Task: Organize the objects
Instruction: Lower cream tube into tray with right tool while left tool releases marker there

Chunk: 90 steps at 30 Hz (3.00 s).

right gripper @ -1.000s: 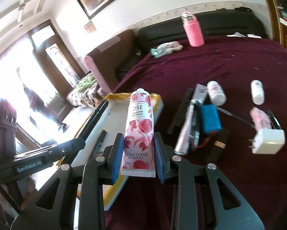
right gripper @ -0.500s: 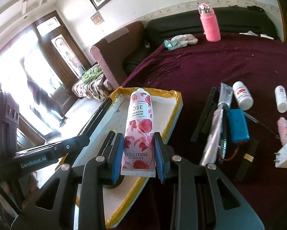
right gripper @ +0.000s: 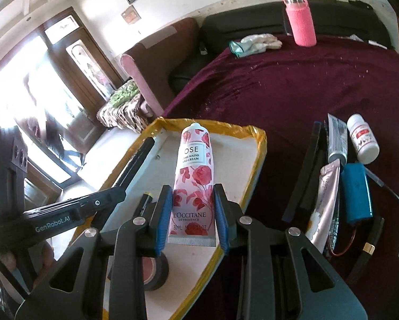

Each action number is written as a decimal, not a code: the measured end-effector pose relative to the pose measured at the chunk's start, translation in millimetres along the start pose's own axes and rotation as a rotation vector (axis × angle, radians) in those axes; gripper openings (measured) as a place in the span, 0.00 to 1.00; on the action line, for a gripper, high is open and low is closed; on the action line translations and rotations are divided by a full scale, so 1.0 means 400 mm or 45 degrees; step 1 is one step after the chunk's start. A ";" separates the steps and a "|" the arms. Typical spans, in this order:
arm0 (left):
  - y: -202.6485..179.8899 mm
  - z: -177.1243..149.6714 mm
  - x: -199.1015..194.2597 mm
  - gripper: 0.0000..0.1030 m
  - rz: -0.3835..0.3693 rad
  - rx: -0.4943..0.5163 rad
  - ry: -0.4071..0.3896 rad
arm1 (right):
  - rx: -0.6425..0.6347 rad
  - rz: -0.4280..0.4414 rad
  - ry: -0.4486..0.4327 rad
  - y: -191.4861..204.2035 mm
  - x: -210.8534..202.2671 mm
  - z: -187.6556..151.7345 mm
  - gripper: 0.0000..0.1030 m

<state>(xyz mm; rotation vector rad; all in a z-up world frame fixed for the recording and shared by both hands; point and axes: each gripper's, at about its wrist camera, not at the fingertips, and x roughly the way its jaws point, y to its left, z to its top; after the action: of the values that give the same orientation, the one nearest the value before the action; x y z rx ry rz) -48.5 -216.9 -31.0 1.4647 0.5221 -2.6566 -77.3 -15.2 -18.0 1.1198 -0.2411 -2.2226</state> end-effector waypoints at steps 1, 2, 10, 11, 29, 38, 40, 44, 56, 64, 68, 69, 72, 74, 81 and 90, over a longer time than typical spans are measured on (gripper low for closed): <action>0.000 0.000 0.004 0.12 0.004 0.000 0.007 | 0.004 0.000 0.011 -0.002 0.005 -0.002 0.28; 0.001 0.001 0.006 0.12 0.006 -0.002 0.014 | 0.009 0.006 0.019 -0.002 0.009 -0.003 0.28; 0.007 0.031 0.060 0.12 0.067 0.011 0.093 | -0.049 -0.019 0.081 0.020 0.061 0.008 0.28; 0.009 0.033 0.071 0.12 0.073 0.014 0.109 | -0.058 -0.020 0.098 0.024 0.072 0.006 0.28; 0.028 0.044 0.108 0.12 0.053 0.025 0.180 | -0.236 -0.213 0.226 0.083 0.148 -0.014 0.28; 0.022 0.056 0.123 0.12 0.033 0.037 0.202 | -0.255 -0.208 0.241 0.082 0.154 -0.008 0.28; 0.022 0.059 0.124 0.12 0.024 0.034 0.212 | -0.265 -0.208 0.244 0.085 0.156 -0.008 0.28; 0.023 0.068 0.129 0.12 0.007 0.044 0.225 | -0.278 -0.206 0.249 0.087 0.159 -0.009 0.28; 0.008 0.086 0.133 0.12 0.044 0.227 0.242 | -0.280 -0.193 0.253 0.090 0.158 -0.009 0.28; -0.002 0.072 0.145 0.14 0.061 0.269 0.244 | -0.308 -0.218 0.256 0.099 0.160 -0.012 0.28; -0.009 0.066 0.152 0.13 0.071 0.285 0.248 | -0.331 -0.234 0.268 0.101 0.162 -0.012 0.28; -0.008 0.066 0.151 0.13 0.067 0.283 0.250 | -0.332 -0.238 0.270 0.102 0.163 -0.013 0.28; -0.005 0.068 0.149 0.13 0.036 0.276 0.251 | -0.346 -0.251 0.274 0.104 0.169 -0.011 0.28; 0.000 0.070 0.143 0.14 0.002 0.260 0.246 | -0.332 -0.228 0.267 0.098 0.166 -0.008 0.29; 0.014 0.053 0.046 0.39 -0.128 0.143 0.097 | -0.220 -0.095 0.185 0.055 0.088 0.007 0.41; -0.187 -0.101 -0.117 0.39 -0.087 0.300 -0.150 | -0.052 0.056 0.009 -0.048 -0.168 -0.067 0.45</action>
<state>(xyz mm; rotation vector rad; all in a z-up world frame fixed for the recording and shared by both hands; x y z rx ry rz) -6.2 -138.5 7.8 1.3526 0.2623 -2.9206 -35.9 43.6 1.6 1.0903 -0.2145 -2.1748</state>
